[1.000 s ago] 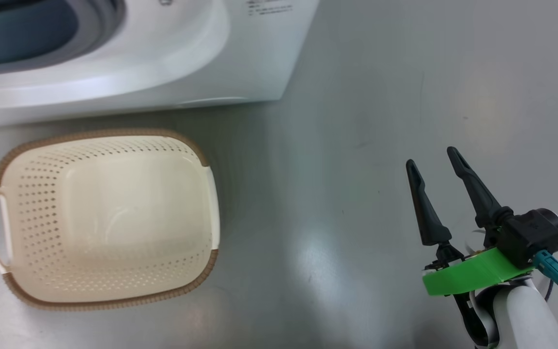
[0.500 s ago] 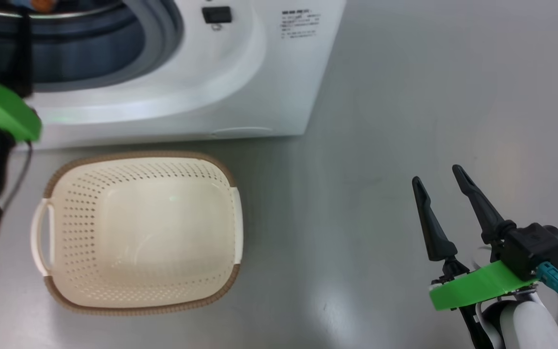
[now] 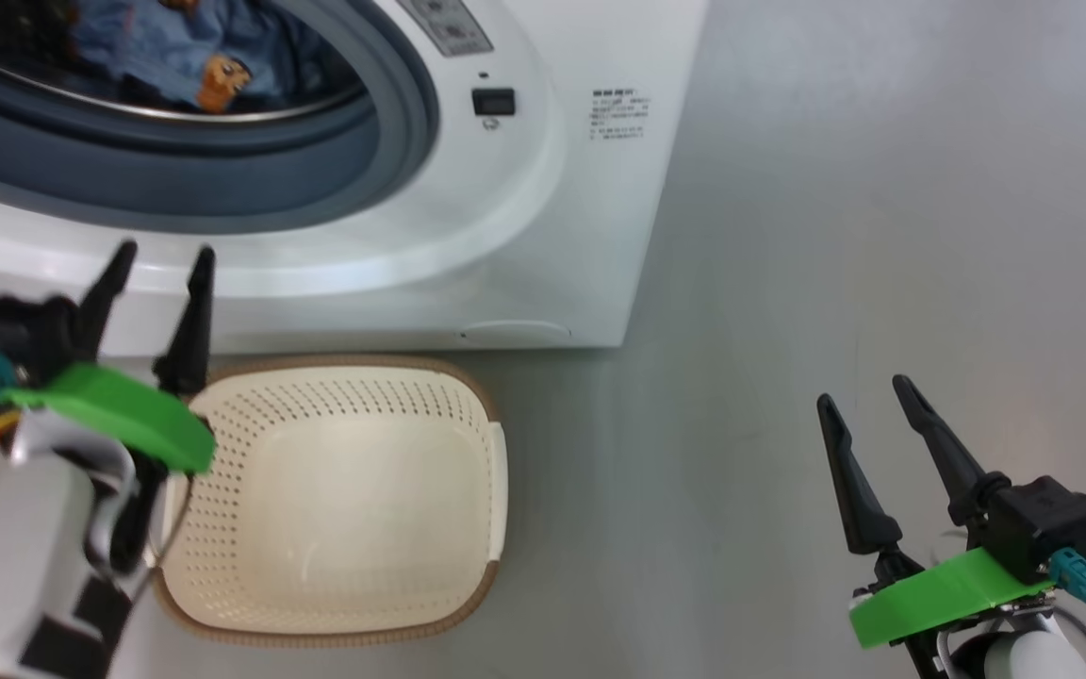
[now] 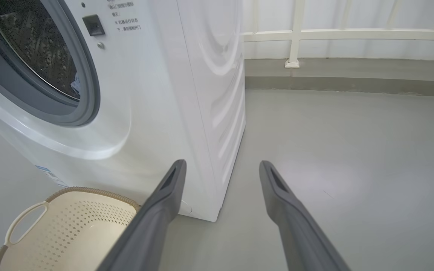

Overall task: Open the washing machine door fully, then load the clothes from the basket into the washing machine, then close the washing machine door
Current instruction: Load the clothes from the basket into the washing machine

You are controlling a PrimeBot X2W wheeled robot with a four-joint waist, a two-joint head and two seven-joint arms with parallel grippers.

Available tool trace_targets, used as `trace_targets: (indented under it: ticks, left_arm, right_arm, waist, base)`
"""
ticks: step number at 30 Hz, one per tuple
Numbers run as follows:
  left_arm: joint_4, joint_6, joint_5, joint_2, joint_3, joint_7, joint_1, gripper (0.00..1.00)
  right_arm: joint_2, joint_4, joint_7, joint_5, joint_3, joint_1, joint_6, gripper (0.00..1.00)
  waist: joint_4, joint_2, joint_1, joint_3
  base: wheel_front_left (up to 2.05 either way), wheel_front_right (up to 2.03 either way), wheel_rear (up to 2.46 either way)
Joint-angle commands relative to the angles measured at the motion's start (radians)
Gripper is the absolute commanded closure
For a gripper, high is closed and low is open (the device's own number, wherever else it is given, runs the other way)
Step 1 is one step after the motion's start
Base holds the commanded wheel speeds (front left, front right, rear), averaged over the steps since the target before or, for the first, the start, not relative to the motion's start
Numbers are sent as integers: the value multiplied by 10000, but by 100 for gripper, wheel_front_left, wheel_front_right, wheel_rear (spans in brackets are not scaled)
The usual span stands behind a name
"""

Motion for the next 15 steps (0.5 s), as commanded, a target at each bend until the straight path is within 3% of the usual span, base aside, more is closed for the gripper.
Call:
trace_targets:
  ticks: [1, 15]
  left_arm:
    - [-406, 134, 151, 428, 447, -55, 234, 0]
    - [-3258, 820, 733, -417, 1443, -55, 3730, 0]
  right_arm:
    - [-26, -202, -11, 101, 218, 205, 16, 0]
    - [100, 161, -123, 344, 180, 850, 16, 0]
  waist:
    - [184, -1, 0, -504]
    - [206, -1, 0, -2105]
  base:
    - [0, 0, 0]
    - [0, 0, 0]
